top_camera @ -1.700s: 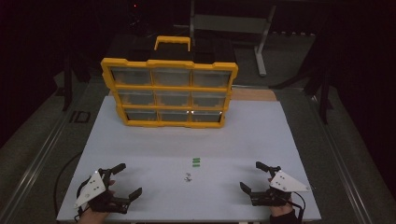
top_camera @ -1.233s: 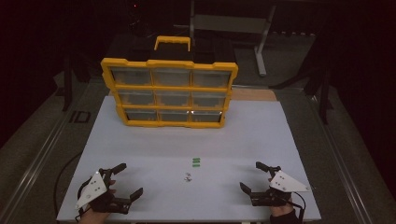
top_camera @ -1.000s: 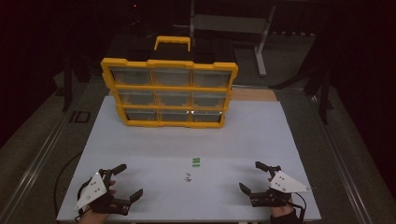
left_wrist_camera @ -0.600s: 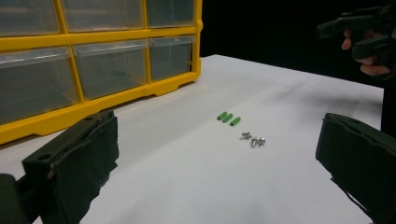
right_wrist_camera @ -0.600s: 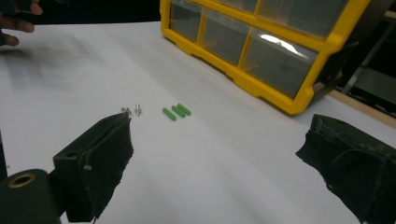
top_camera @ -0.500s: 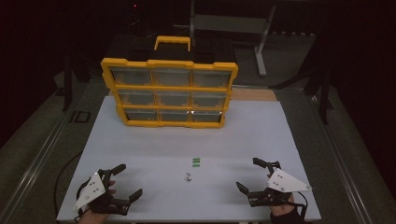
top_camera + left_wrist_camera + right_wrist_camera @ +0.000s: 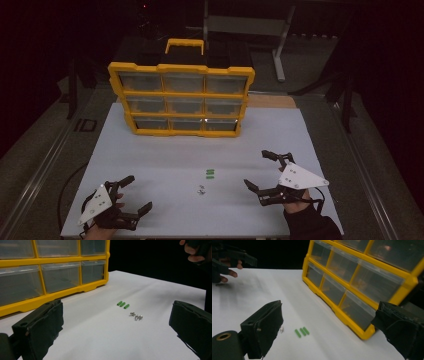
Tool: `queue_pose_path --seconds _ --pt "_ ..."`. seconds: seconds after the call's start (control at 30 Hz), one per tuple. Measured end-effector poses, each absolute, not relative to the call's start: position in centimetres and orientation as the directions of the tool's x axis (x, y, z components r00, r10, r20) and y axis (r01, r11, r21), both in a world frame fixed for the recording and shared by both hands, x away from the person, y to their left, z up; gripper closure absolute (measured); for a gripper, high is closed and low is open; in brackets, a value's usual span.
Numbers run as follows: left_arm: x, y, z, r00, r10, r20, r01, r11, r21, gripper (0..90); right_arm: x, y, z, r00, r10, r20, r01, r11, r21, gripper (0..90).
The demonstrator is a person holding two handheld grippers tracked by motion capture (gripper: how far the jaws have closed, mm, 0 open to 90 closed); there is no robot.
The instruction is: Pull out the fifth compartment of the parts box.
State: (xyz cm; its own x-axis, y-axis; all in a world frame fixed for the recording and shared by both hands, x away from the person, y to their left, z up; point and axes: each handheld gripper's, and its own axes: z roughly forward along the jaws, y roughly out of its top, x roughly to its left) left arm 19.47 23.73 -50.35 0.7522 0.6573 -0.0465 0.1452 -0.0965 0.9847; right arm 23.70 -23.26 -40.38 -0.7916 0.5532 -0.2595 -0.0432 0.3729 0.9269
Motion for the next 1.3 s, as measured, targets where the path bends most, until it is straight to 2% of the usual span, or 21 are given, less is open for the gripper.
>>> queue_pose_path --seconds 0.77,1.3 --pt "19.5 23.7 -50.4 0.755 0.655 -0.039 0.142 -0.105 0.984 0.0 28.4 -16.2 -37.5 -0.833 0.431 -0.348 -0.148 0.432 0.890 7.2" --pt "19.5 23.6 -50.4 0.758 0.651 -0.042 0.145 -0.105 0.984 0.0 32.0 -11.5 -35.2 -0.875 0.355 -0.330 -0.163 0.426 0.890 7.3"
